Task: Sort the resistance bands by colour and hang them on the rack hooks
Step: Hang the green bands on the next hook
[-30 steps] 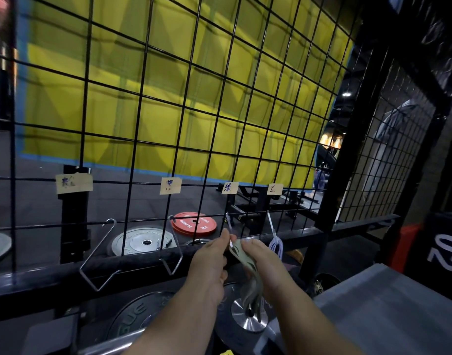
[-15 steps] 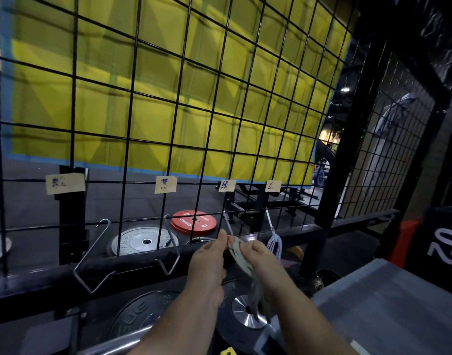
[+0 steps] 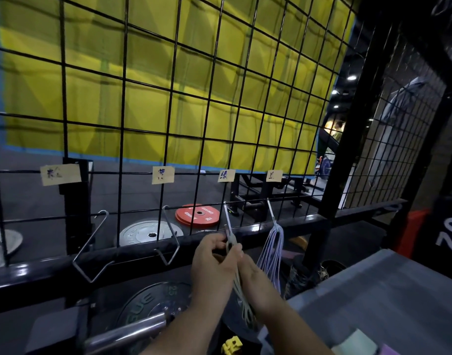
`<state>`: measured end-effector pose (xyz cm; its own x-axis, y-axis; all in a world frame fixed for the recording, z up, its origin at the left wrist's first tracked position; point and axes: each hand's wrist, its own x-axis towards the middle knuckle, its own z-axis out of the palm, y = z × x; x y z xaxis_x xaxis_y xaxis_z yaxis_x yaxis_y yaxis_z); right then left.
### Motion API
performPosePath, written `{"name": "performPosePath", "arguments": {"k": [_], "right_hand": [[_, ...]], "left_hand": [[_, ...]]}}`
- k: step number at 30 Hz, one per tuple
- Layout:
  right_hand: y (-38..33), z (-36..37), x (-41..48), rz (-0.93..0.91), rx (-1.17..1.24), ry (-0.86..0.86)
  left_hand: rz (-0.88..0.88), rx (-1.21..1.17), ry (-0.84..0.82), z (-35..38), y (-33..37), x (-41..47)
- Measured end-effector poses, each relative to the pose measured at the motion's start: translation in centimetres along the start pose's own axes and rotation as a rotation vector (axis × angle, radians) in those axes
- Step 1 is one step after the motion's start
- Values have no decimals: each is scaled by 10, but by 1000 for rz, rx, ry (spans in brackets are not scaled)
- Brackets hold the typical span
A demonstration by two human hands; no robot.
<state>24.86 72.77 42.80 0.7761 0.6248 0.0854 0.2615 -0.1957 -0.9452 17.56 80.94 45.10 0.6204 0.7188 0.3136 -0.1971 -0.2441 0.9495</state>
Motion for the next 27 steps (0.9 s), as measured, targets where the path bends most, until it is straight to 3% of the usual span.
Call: {"name": "performPosePath", "arguments": {"k": [7,15,19,24,27], "right_hand": [[13,-3,-5,39,-12,33],[54,-8,-15,47,-107,39],[66,-18,-25,-195,-452,63],[67,-17,-32,-143,-342,52],[63,-11,-33,31,-174,27]], "left_hand": [[48,405,-132,10,-27,-5],[73,493,-171,17,-39,-11],[88,490,-189,19,-57,-17],[103,530,-223,18,-74,-26],[107,530,-237,18,-78,-32]]}}
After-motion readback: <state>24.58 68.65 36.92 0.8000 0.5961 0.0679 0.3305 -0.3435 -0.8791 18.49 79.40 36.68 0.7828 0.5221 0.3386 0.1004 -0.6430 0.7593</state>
